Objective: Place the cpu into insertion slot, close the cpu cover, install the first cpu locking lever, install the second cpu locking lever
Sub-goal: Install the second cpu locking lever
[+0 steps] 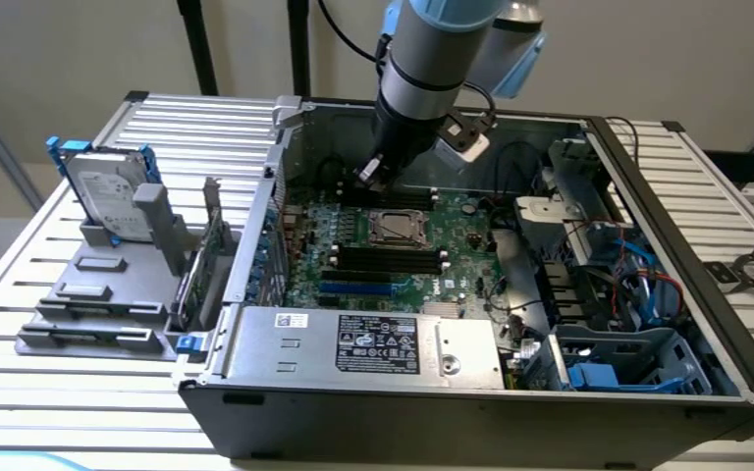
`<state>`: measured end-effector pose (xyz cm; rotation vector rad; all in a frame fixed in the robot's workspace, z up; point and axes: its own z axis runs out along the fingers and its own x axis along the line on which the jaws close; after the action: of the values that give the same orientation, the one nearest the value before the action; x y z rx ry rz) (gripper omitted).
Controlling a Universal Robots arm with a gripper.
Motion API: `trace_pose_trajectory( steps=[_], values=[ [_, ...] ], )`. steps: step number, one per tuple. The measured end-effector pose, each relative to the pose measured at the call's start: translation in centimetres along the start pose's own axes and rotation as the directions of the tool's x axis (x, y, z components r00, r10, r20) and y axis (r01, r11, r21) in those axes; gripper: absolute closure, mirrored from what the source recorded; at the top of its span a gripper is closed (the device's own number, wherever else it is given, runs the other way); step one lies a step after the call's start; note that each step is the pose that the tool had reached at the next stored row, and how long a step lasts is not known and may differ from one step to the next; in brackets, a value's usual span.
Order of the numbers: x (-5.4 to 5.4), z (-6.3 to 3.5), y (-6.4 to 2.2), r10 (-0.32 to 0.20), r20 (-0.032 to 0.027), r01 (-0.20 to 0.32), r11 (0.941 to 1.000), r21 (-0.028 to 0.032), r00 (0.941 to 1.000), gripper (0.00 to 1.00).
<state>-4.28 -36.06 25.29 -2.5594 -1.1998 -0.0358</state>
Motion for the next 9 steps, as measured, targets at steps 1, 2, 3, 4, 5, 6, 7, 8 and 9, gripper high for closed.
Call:
trace_pose_trajectory(
  steps=[1,2,3,4,5,6,7,8,9],
  values=[
    [0.0,0.0,0.0,0.0,0.0,0.0,1.0,0.0,1.0,0.89],
    [0.0,0.0,0.0,0.0,0.0,0.0,1.0,0.0,1.0,0.89],
    [0.0,0.0,0.0,0.0,0.0001,0.0,1.0,0.0,1.0,0.89],
    [0.0,0.0,0.0,0.0,0.0,0.0,1.0,0.0,1.0,0.89],
    [0.0,0.0,0.0,0.0,0.0,0.0,1.0,0.0,1.0,0.89],
    [0.0,0.0,0.0,0.0,0.0,0.0,1.0,0.0,1.0,0.89],
    [0.0,0.0,0.0,0.0,0.0,0.0,1.0,0.0,1.0,0.89],
    [0.0,0.0,0.0,0.0,0.0,0.0,1.0,0.0,1.0,0.89],
    [0.0,0.0,0.0,0.0,0.0,0.0,1.0,0.0,1.0,0.89]
  ],
)
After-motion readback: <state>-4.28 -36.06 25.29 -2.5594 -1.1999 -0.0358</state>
